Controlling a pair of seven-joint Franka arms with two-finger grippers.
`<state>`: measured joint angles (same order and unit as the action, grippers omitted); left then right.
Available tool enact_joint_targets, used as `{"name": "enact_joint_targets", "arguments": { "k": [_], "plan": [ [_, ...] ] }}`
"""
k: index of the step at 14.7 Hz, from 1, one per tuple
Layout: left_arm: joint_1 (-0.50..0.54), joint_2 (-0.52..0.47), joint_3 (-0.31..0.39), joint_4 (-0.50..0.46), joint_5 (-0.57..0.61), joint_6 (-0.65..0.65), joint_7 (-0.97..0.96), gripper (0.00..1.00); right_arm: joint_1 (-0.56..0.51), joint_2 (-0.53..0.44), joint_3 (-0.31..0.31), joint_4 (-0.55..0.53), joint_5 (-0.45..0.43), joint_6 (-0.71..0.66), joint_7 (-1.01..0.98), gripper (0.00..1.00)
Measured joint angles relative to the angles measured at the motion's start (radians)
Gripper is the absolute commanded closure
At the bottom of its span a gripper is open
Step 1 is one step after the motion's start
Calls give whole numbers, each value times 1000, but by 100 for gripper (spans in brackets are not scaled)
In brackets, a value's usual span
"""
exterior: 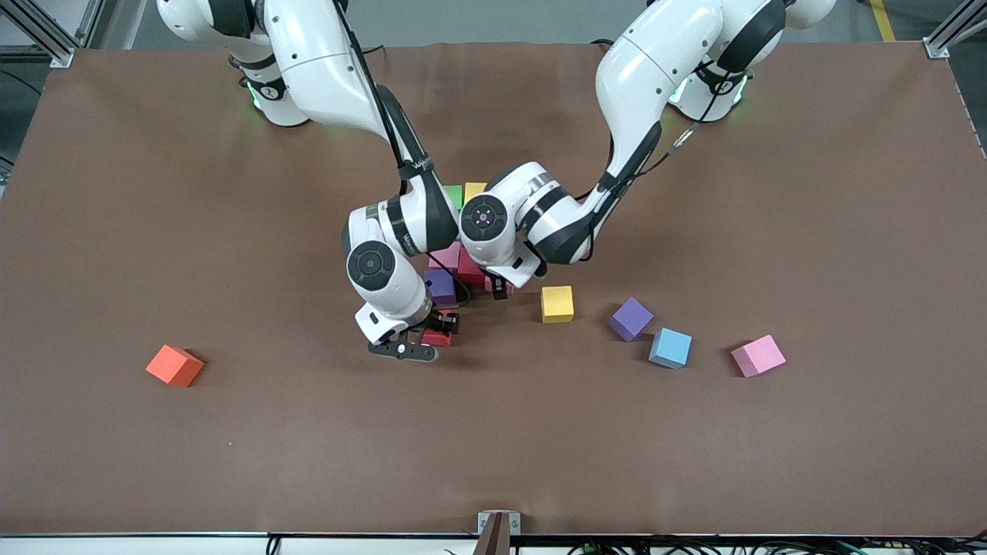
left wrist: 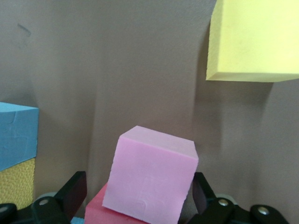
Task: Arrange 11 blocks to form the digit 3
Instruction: 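Set the pink cube on the column and open the left gripper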
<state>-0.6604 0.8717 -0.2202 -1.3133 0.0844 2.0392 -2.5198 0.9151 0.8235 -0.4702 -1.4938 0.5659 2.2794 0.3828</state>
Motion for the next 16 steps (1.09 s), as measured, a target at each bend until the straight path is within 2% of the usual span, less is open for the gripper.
{"name": "enact_joint_targets", "arguments": {
  "k": [16],
  "plan": [
    [7, -13, 0, 2, -21, 9, 0, 0, -44, 0, 2, 17, 0, -34, -5, 70]
  ]
}}
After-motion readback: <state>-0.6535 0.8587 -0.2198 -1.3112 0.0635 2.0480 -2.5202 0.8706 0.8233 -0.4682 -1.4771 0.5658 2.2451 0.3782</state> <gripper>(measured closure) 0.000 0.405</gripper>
